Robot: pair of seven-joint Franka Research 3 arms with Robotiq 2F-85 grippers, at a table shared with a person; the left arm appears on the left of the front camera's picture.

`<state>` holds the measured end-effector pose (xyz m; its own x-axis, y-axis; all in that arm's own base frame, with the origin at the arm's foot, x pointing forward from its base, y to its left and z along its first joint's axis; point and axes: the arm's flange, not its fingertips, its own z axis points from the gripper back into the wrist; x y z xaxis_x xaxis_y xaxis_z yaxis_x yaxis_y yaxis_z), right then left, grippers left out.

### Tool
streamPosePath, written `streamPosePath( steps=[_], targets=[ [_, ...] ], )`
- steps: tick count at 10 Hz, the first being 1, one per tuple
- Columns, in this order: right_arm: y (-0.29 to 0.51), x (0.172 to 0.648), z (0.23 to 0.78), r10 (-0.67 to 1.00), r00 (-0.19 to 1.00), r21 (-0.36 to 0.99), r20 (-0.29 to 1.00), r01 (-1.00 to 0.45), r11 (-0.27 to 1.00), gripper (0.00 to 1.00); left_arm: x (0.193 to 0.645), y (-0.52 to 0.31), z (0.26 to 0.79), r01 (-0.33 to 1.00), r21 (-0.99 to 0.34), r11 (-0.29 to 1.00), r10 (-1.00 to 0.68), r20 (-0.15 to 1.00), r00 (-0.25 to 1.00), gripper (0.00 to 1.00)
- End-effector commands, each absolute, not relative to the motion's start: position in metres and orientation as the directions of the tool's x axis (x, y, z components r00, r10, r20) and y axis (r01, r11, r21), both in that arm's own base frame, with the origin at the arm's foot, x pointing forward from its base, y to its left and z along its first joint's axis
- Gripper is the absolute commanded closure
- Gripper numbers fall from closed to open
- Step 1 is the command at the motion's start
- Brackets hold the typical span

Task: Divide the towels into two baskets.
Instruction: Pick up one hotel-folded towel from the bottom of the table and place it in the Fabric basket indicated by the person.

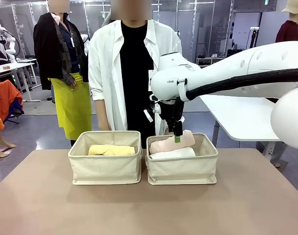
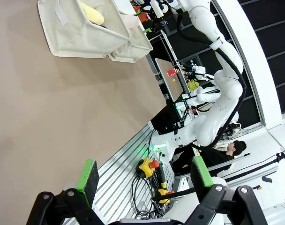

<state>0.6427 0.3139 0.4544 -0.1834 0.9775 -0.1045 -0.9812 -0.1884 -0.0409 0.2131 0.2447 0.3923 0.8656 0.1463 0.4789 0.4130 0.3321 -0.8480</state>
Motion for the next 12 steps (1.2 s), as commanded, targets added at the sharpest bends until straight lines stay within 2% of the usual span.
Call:
streamPosePath(
  steps=[1, 8, 9, 10, 11, 12],
  targets=[
    [0.317, 0.645, 0.457, 0.977, -0.185, -0.047, -0.101, -0.980, -0.191, 0.00, 0.209, 0.243, 0.395, 0.410, -0.850, 0.330, 0.152, 0.477, 0.866, 0.00],
    [0.314, 0.643, 0.454, 0.978, -0.183, -0.041, -0.104, -0.981, -0.188, 0.00, 0.209, 0.243, 0.395, 0.410, -0.850, 0.330, 0.152, 0.477, 0.866, 0.00],
    [0.298, 0.626, 0.476, 0.986, -0.088, -0.044, -0.139, -0.994, -0.095, 0.00, 0.209, 0.243, 0.395, 0.410, -0.850, 0.330, 0.152, 0.477, 0.866, 0.00],
    [0.286, 0.606, 0.492, 0.994, -0.042, -0.059, -0.105, -0.997, -0.049, 0.00, 0.209, 0.243, 0.395, 0.410, -0.850, 0.330, 0.152, 0.477, 0.866, 0.00],
    [0.274, 0.586, 0.502, 0.998, -0.007, -0.041, -0.064, -0.999, -0.010, 0.00, 0.209, 0.243, 0.395, 0.410, -0.850, 0.330, 0.152, 0.477, 0.866, 0.00],
    [0.253, 0.568, 0.508, 0.999, 0.031, 0.008, 0.034, -0.999, 0.031, 0.00, 0.209, 0.243, 0.395, 0.410, -0.850, 0.330, 0.152, 0.477, 0.866, 0.00]
  ],
)
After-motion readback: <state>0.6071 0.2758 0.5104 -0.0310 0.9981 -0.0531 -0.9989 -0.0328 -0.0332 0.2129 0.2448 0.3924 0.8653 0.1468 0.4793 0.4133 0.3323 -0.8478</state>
